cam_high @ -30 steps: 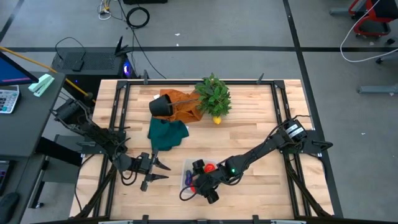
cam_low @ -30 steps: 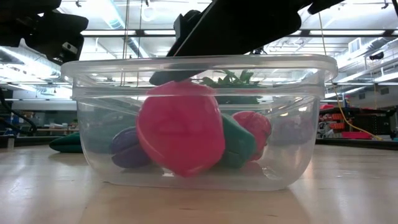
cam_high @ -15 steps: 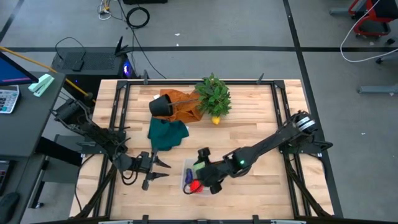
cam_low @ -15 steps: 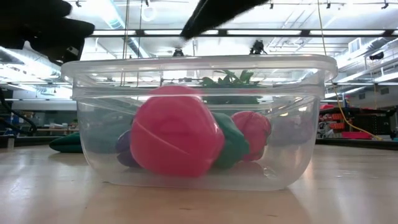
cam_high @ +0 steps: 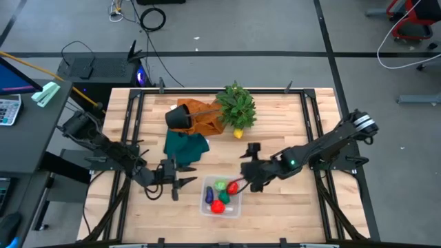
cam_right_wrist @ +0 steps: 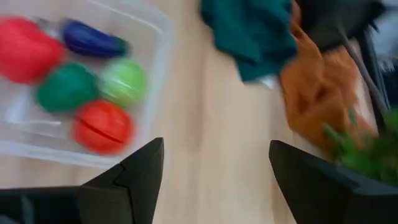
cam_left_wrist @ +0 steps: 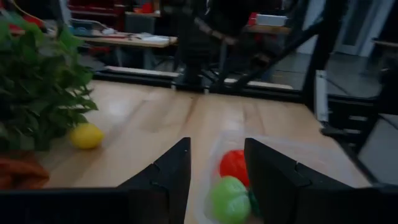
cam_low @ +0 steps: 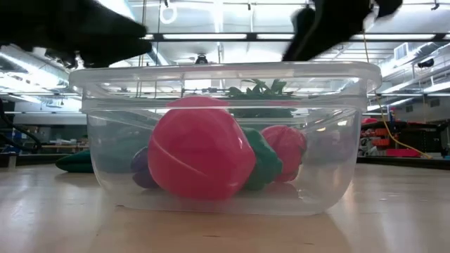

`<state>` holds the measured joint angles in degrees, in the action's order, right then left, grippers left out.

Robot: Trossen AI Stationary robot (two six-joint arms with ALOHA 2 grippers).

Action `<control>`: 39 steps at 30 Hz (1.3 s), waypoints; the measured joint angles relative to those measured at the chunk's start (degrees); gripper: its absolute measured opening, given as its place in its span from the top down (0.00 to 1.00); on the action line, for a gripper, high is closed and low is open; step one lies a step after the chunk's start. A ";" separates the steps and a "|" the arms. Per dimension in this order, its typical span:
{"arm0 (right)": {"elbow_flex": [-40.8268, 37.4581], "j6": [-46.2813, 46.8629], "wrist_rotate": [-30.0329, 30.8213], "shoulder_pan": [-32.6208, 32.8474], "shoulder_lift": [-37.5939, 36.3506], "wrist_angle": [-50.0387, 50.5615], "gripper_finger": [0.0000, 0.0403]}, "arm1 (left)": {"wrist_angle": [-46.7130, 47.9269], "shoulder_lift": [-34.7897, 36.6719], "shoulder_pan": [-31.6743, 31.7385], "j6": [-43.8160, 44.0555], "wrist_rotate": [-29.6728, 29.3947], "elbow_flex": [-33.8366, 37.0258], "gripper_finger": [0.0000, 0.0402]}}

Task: Pick and placing Produce into tupperware
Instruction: Put the yellow lemon into the transparent bin

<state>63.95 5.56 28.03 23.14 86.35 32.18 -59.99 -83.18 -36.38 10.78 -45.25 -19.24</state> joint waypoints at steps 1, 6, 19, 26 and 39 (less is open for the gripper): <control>-2.85 1.13 0.61 -0.49 -1.60 -1.65 0.38 | 0.26 -0.81 0.78 -0.74 -0.07 -0.95 0.61; -16.52 7.71 2.33 -2.77 -8.84 -14.20 0.39 | 6.66 -5.83 4.81 -2.38 -0.17 -6.75 0.62; -31.99 21.14 13.17 -3.61 -11.49 -26.06 0.39 | 10.91 -9.07 12.72 -4.24 0.36 -9.36 0.62; -33.61 28.83 24.14 -3.65 -9.82 -28.73 0.39 | 9.38 -8.99 18.43 -5.94 2.03 -9.38 0.62; -34.12 38.36 24.56 -7.57 1.44 -36.11 0.39 | 8.04 -8.98 23.15 -7.25 7.68 -10.09 0.62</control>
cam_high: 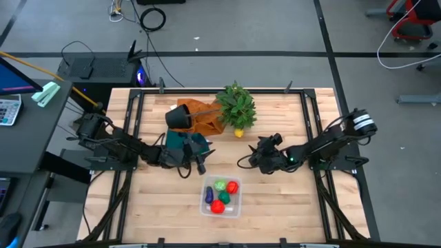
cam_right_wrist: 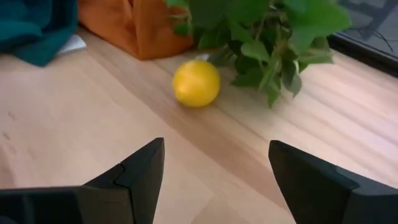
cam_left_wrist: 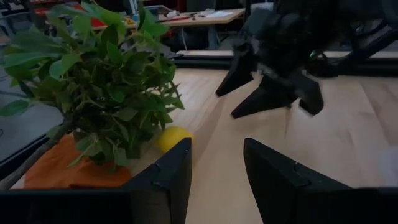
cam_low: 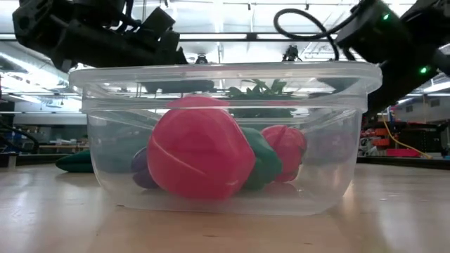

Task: Pick and placing Produce into tupperware
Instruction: Put the yellow lemon into the transparent bin

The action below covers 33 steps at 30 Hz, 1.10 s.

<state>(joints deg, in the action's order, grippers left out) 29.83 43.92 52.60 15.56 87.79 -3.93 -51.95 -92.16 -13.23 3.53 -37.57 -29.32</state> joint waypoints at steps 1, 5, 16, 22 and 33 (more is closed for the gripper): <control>0.06 -0.08 0.00 -0.36 1.10 -1.75 0.39 | 0.08 0.00 0.00 0.02 0.08 -0.02 0.62; 0.19 -0.43 -1.68 -2.13 4.23 -7.27 0.39 | 0.27 0.00 -0.01 0.16 0.05 -0.02 0.61; 0.34 -1.97 -5.25 -4.27 8.15 -17.46 0.39 | 1.33 0.00 -0.32 0.23 -0.04 0.02 0.63; 0.28 -3.22 -6.31 -5.35 10.48 -22.03 0.34 | 1.03 0.00 -0.50 0.20 -0.06 0.06 0.62; 0.56 -3.55 -7.91 -8.75 16.50 -30.46 0.18 | 1.27 0.00 -0.48 0.22 -0.06 0.07 0.63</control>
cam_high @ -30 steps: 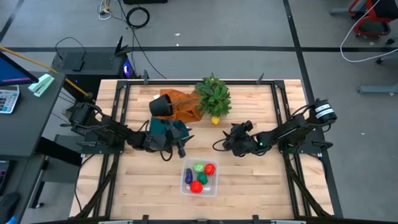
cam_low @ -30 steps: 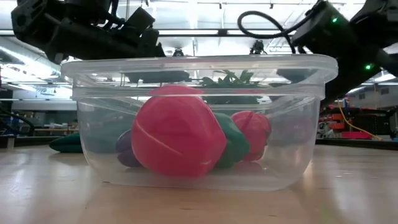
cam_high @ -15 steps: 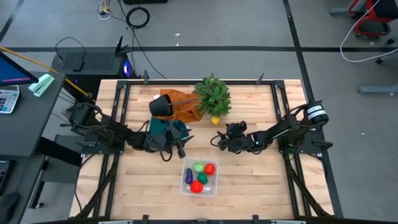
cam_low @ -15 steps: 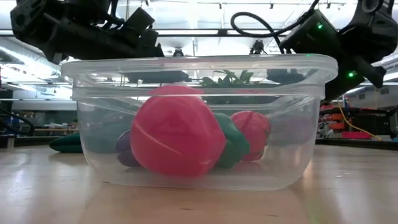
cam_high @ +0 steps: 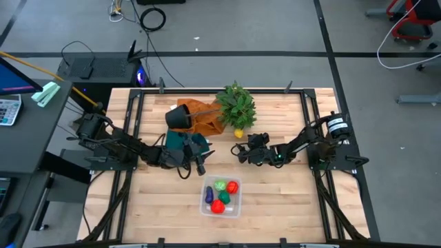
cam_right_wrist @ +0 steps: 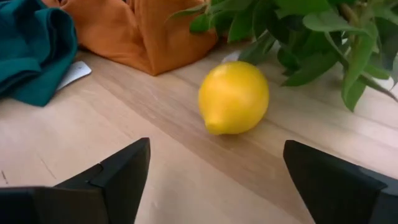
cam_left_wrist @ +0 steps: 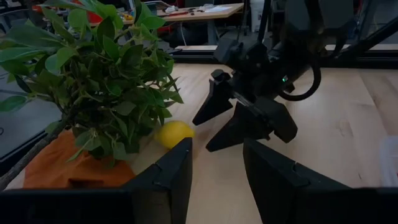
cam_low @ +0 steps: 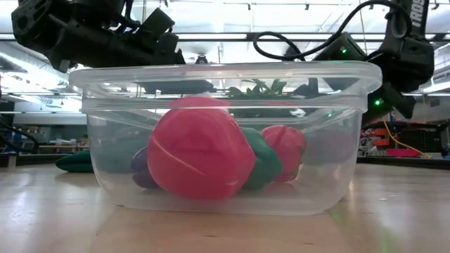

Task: Pick and placing Produce into tupperware
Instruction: Put the yellow lemon into the transparent bin

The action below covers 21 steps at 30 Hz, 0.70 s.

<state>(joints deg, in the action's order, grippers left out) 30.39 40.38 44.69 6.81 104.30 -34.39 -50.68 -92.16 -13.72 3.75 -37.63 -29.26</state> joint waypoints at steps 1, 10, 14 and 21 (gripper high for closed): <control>0.21 0.38 -0.05 -0.17 0.53 -0.53 0.17 | 0.04 0.00 0.00 -0.01 0.00 0.00 0.63; 5.01 -1.19 0.64 -2.15 5.24 -0.52 0.16 | 0.03 0.00 -0.02 -0.02 0.01 0.00 0.61; 7.08 -3.62 4.65 -2.36 6.90 -0.47 0.17 | 0.09 0.00 -0.02 -0.04 0.02 0.00 0.62; 7.57 -3.45 8.36 -2.34 8.93 -0.53 0.17 | 0.49 0.00 -0.01 -0.08 0.00 0.00 0.62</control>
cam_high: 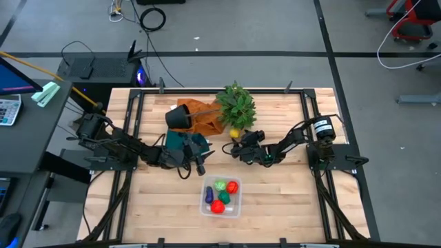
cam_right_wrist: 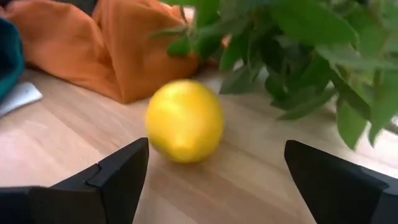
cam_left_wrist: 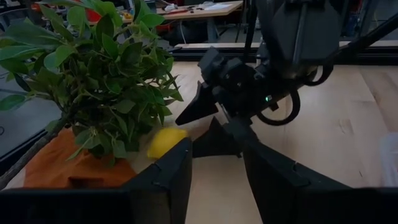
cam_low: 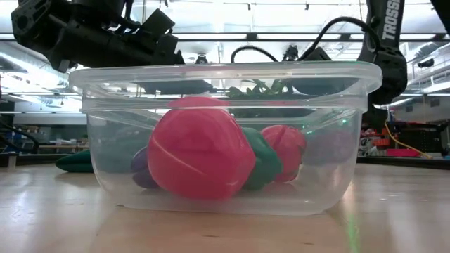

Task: Pick and placing Produce into tupperware
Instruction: Put the yellow lemon into the transparent bin

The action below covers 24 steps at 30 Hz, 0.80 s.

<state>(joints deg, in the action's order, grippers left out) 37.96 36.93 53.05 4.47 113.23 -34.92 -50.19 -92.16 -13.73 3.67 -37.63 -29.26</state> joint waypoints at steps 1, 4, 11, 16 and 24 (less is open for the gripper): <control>0.02 0.36 -0.02 0.00 0.46 -0.08 0.18 | 0.00 0.00 0.01 0.00 0.01 0.00 0.62; 0.01 0.78 -0.51 0.02 1.35 -0.54 0.18 | 0.02 0.00 0.00 -0.01 0.02 0.00 0.61; 0.02 -0.24 -1.23 -0.40 1.38 -0.91 0.16 | 0.04 0.00 0.05 -0.01 0.02 0.00 0.63; 0.02 -0.57 -1.63 -1.49 1.38 -1.05 0.17 | 0.04 0.00 0.05 0.01 0.02 0.00 0.62; 0.02 -1.12 -1.80 -1.49 1.38 -1.23 0.17 | 0.33 0.00 0.05 0.01 0.02 0.00 0.64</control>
<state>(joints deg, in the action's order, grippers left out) 37.98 35.81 51.24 2.98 114.61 -36.14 -49.86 -92.16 -13.67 3.68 -37.61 -29.26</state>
